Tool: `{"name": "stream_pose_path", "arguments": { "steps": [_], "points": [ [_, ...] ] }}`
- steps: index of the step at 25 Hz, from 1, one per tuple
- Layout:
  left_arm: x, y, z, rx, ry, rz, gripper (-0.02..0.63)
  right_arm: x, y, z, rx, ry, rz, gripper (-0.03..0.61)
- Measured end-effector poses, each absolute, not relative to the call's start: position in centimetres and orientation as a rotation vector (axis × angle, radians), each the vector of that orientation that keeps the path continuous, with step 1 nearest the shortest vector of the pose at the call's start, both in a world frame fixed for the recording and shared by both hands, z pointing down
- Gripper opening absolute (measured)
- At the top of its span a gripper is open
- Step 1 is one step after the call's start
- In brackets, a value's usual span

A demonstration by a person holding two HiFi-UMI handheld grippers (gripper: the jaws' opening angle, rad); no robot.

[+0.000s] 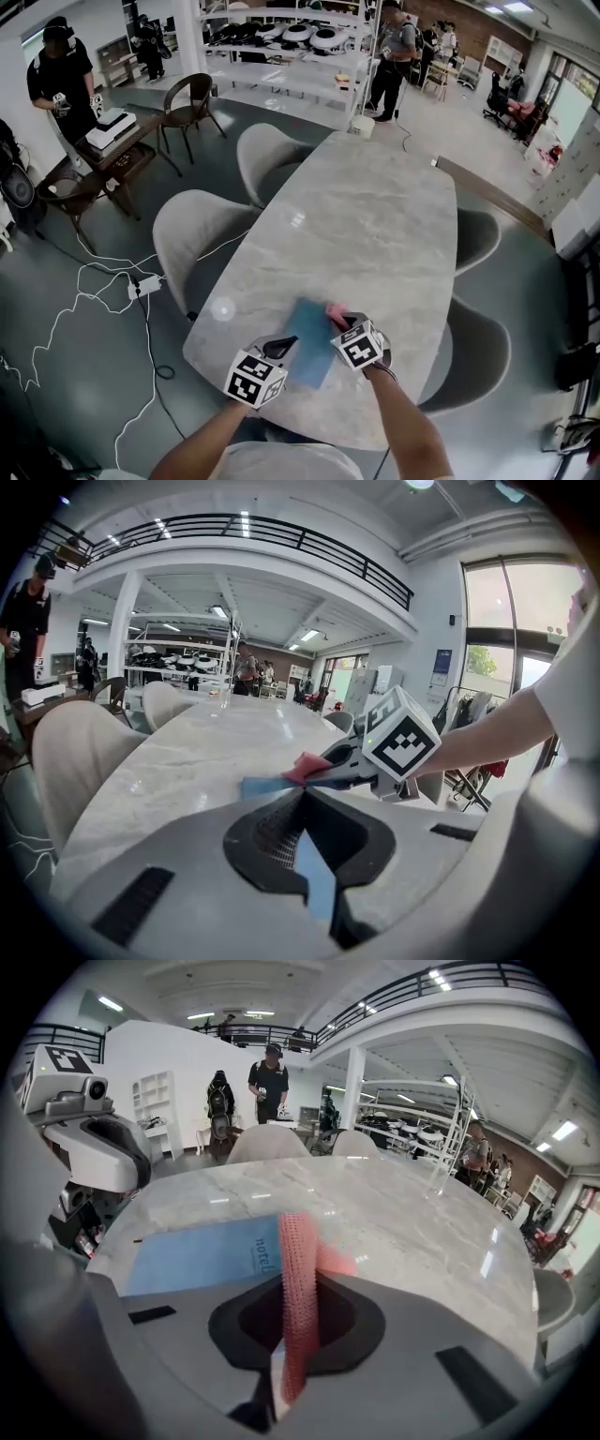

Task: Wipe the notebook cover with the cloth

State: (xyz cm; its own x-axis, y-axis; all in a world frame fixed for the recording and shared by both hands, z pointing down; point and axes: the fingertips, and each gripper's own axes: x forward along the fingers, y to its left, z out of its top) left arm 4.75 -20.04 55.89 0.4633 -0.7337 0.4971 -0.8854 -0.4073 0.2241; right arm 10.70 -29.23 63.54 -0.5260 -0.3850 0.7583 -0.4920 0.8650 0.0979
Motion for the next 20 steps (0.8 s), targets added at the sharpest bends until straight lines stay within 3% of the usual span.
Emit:
{"name": "stream_pose_path", "arguments": {
  "steps": [20],
  "points": [
    [3.2, -19.4, 57.2, 2.313, -1.232, 0.468, 0.006, 8.5, -25.4, 64.7, 0.656, -2.182, 0.282, 0.015]
  ]
}}
